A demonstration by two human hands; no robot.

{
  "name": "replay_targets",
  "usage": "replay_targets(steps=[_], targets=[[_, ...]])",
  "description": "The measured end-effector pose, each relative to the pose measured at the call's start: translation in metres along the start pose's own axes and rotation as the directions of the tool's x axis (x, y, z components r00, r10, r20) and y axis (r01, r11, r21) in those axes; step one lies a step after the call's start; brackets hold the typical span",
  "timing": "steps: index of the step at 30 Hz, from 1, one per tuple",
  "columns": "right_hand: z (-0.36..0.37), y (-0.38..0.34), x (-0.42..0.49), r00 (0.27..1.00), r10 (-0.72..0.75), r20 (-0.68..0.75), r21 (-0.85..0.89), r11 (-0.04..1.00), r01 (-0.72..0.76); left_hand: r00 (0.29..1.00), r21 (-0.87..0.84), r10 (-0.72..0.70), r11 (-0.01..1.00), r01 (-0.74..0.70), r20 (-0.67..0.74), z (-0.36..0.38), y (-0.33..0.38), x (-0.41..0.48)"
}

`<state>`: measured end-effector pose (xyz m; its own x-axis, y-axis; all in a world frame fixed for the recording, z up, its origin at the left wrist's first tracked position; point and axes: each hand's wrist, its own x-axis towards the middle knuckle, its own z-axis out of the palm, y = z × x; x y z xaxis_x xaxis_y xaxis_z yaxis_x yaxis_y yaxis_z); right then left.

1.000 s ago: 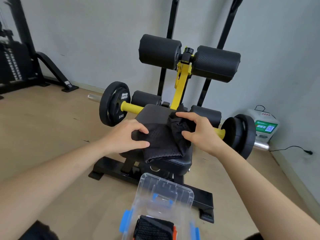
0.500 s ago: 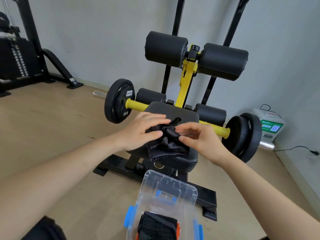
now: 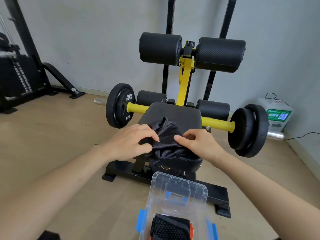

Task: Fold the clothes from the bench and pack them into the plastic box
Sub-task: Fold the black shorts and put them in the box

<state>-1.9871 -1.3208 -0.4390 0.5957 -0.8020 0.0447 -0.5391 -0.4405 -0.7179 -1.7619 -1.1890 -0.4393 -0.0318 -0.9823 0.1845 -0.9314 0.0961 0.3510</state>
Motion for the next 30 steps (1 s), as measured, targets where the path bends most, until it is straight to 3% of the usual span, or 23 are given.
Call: replay_targets(steps=[3,5,8,10,12,15,18,21,30], targets=[[0.009,-0.007,0.003,0.998,-0.049,0.037,-0.082,0.995,0.051,0.988,-0.227,-0.139,0.966,0.121,-0.067,-0.002,-0.001,0.005],[0.012,-0.007,0.004,0.995,-0.092,0.047,-0.055,0.994,0.095,0.952,-0.174,-0.172,0.976,0.13,-0.252,-0.003,0.001,0.013],[0.013,-0.005,0.005,0.985,-0.159,0.061,-0.011,0.987,0.16,0.877,-0.089,-0.089,0.995,0.053,-0.472,-0.006,0.016,0.031],[0.012,-0.005,0.003,0.976,-0.209,0.068,0.024,0.978,0.208,0.898,-0.044,0.01,0.999,-0.032,-0.441,-0.009,0.027,0.045],[0.009,-0.005,0.001,0.959,-0.274,0.076,0.045,0.962,0.271,0.95,0.028,0.087,0.996,-0.082,-0.3,-0.012,0.034,0.056],[0.0,-0.003,-0.003,0.941,-0.326,0.095,0.084,0.944,0.318,1.0,0.055,0.029,0.998,-0.029,-0.003,-0.012,0.026,0.064],[-0.009,0.004,-0.003,0.937,-0.336,0.093,0.118,0.938,0.325,0.989,-0.132,-0.043,0.989,0.062,0.142,-0.012,0.013,0.055],[-0.014,0.011,-0.003,0.94,-0.334,0.065,0.1,0.94,0.326,0.983,-0.205,-0.044,0.976,0.08,0.176,-0.008,0.007,0.04],[-0.021,0.009,-0.033,0.927,-0.346,0.145,0.066,0.938,0.34,0.99,-0.429,-0.137,0.892,0.141,0.039,-0.005,0.027,-0.011]])
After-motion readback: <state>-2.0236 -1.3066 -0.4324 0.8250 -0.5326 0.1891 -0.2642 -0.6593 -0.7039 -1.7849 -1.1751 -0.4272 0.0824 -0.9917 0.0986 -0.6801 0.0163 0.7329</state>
